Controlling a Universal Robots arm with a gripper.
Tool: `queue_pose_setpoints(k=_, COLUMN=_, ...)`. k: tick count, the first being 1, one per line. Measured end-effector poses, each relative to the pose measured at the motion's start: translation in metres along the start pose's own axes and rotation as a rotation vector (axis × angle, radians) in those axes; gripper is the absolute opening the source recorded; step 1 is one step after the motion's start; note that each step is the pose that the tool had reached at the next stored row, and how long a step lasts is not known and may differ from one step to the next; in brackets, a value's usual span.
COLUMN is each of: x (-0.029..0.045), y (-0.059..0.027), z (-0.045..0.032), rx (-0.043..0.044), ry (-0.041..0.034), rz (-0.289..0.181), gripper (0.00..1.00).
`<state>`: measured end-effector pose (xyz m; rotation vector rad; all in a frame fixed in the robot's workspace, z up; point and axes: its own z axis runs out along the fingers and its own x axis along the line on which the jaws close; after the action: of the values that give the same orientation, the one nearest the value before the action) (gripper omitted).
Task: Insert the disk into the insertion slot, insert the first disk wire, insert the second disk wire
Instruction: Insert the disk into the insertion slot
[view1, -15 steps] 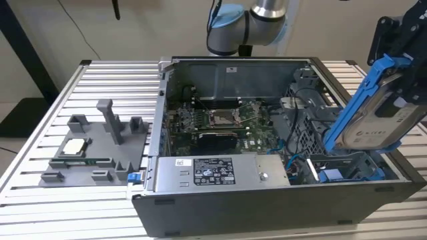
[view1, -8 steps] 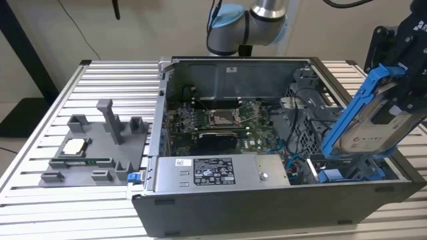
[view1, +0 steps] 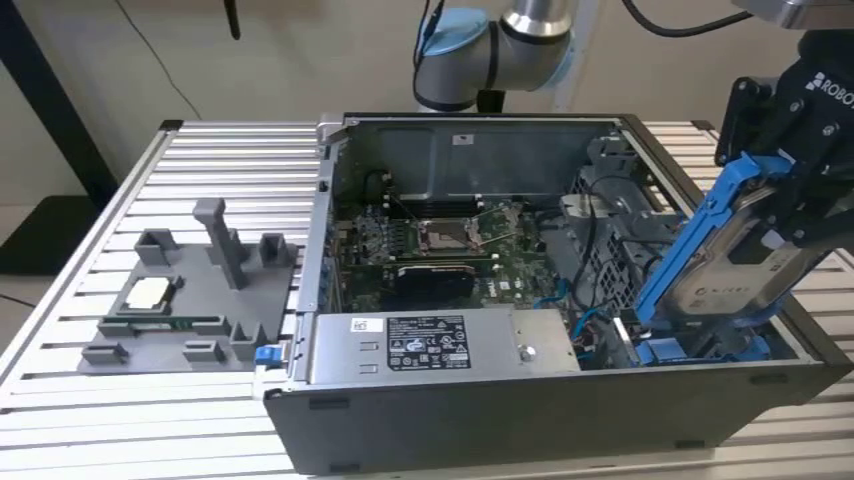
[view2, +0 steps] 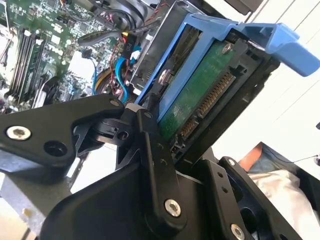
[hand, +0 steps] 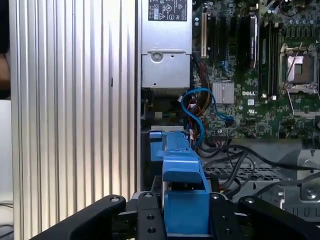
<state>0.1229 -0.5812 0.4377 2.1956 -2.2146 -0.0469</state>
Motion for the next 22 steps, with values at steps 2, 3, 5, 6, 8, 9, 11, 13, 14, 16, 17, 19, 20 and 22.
queue_pose_setpoints(k=2, x=-0.0004, y=-0.0001, z=0.0037, rx=0.0007, ry=-0.0006, rz=-0.003, gripper=0.33)
queue_pose_setpoints(k=3, x=-0.0013, y=-0.0002, z=0.0056, rx=0.001, ry=-0.0009, rz=-0.004, gripper=0.33)
queue_pose_setpoints(k=5, x=-0.0033, y=-0.0003, z=0.0092, rx=0.0017, ry=-0.0008, rz=-0.005, gripper=0.33)
queue_pose_setpoints(k=6, x=-0.004, y=-0.0004, z=0.0111, rx=0.0019, ry=-0.0009, rz=-0.005, gripper=0.33)
queue_pose_setpoints(k=8, x=-0.0043, y=-0.0005, z=0.0147, rx=0.002, ry=-0.0012, rz=-0.006, gripper=0.33)
queue_pose_setpoints(k=9, x=-0.0043, y=-0.0007, z=0.0165, rx=0.002, ry=-0.0011, rz=-0.006, gripper=0.33)
queue_pose_setpoints(k=11, x=-0.0043, y=-0.0009, z=0.02, rx=0.002, ry=-0.0009, rz=-0.008, gripper=0.33)
queue_pose_setpoints(k=13, x=-0.0044, y=-0.0017, z=0.0234, rx=0.002, ry=-0.0015, rz=-0.009, gripper=0.33)
queue_pose_setpoints(k=14, x=-0.0045, y=-0.0023, z=0.0247, rx=0.002, ry=-0.0024, rz=-0.009, gripper=0.33)
queue_pose_setpoints(k=16, x=-0.0048, y=-0.0037, z=0.027, rx=0.002, ry=-0.0048, rz=-0.009, gripper=0.33)
queue_pose_setpoints(k=17, x=-0.0049, y=-0.0043, z=0.0284, rx=0.002, ry=-0.0062, rz=-0.009, gripper=0.33)
queue_pose_setpoints(k=19, x=-0.0052, y=-0.0046, z=0.0319, rx=0.002, ry=-0.0077, rz=-0.009, gripper=0.33)
queue_pose_setpoints(k=20, x=-0.0055, y=-0.0048, z=0.0336, rx=0.002, ry=-0.008, rz=-0.009, gripper=0.33)
queue_pose_setpoints(k=22, x=-0.0061, y=-0.0051, z=0.0376, rx=0.0019, ry=-0.0083, rz=-0.009, gripper=0.33)
